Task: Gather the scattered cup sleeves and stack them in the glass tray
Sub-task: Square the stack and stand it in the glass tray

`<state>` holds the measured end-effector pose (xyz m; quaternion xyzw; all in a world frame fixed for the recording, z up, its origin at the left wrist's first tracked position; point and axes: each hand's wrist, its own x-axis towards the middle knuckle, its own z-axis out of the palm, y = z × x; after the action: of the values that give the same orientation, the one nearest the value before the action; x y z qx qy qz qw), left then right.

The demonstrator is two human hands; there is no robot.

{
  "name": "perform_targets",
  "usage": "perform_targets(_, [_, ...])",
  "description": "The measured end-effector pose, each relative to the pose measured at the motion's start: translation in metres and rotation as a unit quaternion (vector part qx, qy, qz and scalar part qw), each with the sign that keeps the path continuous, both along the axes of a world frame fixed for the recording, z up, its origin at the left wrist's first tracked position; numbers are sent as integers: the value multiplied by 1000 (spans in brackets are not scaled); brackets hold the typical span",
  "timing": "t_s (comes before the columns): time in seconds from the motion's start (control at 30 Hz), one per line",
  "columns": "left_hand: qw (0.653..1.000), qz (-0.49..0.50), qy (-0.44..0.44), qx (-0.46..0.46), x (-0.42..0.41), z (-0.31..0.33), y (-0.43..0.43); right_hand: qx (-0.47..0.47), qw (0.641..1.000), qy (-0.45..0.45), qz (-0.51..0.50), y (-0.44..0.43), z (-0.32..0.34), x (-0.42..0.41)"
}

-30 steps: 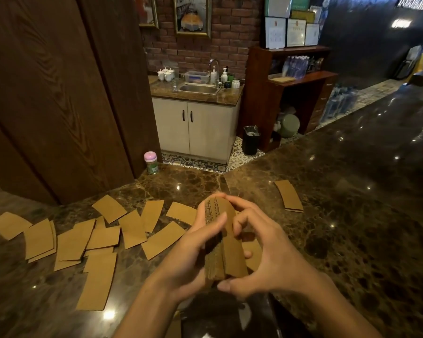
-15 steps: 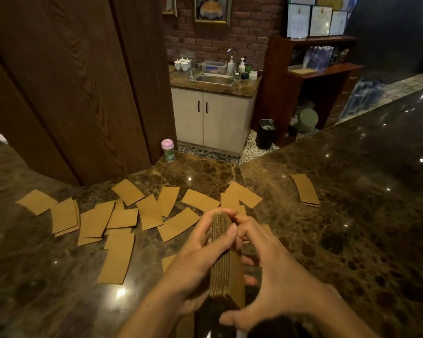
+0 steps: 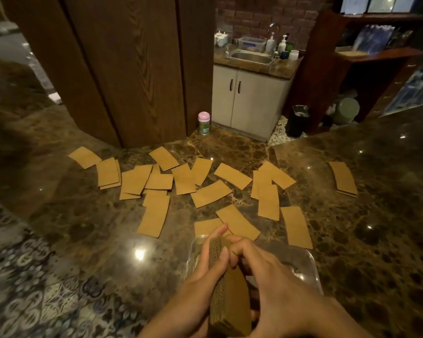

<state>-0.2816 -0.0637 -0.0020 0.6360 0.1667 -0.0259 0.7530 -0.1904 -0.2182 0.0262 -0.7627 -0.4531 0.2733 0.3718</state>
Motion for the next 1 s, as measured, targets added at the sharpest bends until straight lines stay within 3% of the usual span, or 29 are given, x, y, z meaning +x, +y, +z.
perform_targets(0.1, [998,-6,34,61,-16,3,10,-73,996,-53,14,2,-1,11])
perform_targets(0.17, [986,72,26,148,-31,2,19,-124,985,-109,38,5,-3,19])
perform_targets(0.27, [928,131,23,348,-53,-12,37,-188,960,-188,85,16,-5,15])
perform_targets(0.33, [912,105,40,394,-57,-24,42,-214,948,-217,96,25,-5,7])
perform_targets(0.6, [920,82,38,381,-55,-41,36,-276,919,-257,113,39,-37,-12])
perform_targets(1.0, [924,75,37,372,-49,-38,39,-280,903,-316,77,58,-69,-20])
